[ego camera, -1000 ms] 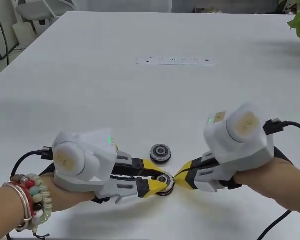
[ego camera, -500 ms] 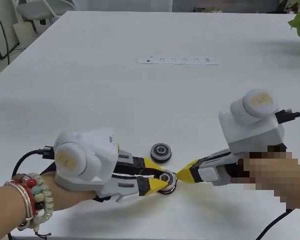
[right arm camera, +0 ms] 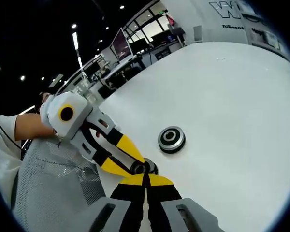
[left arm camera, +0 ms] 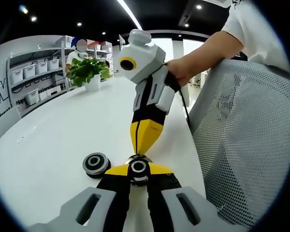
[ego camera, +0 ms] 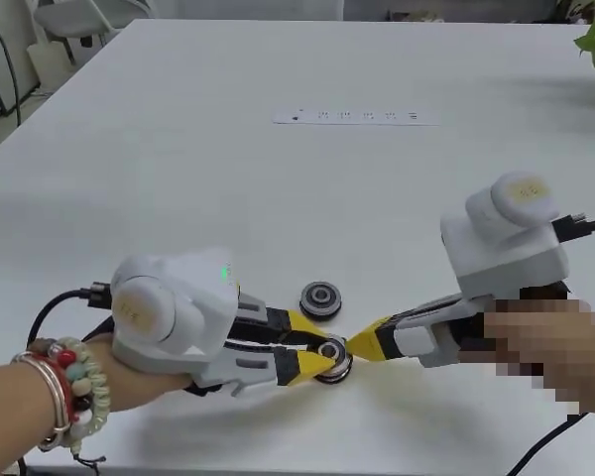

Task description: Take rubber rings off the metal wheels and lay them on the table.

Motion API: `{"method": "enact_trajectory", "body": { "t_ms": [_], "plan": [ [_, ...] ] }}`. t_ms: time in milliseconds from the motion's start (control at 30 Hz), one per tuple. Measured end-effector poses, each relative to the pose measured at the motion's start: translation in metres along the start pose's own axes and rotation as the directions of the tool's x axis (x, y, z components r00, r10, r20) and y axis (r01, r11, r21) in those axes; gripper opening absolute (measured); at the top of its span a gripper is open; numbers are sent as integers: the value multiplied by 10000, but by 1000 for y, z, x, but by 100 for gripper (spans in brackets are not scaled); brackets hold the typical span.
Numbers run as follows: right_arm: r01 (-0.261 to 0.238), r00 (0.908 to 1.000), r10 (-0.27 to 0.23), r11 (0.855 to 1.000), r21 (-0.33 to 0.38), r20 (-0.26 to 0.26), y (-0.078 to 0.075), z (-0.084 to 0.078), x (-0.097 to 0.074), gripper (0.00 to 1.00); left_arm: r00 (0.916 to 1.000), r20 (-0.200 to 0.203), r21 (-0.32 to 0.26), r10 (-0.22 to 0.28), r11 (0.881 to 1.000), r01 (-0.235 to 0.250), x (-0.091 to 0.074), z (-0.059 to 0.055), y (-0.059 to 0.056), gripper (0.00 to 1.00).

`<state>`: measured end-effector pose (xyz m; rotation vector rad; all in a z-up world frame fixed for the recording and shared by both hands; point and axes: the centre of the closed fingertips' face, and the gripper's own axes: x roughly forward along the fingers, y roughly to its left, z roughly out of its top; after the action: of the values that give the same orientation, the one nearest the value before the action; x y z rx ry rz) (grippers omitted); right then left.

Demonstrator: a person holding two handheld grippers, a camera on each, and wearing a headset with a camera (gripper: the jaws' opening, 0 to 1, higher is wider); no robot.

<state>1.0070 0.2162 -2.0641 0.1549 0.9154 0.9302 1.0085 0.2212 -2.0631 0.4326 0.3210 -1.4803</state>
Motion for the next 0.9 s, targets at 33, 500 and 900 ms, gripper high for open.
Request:
{"method": "enact_trajectory", "body": {
  "t_ms": [33,500,900],
  "plan": [
    [-14,10000,14,10000,14,11,0,0,0,0,10000,2,-11,-5,10000,5,0,0,0,8],
    [-99,9999,99,9999,-55,60,3,2,1,0,10000,-4,-129,-31,9999,31,0,0,1,8],
    [-529,9971,537,9985,-173,536,23,19,2,0,10000,32,-296,21,9996,-20,0,0,1,8]
  ]
}}
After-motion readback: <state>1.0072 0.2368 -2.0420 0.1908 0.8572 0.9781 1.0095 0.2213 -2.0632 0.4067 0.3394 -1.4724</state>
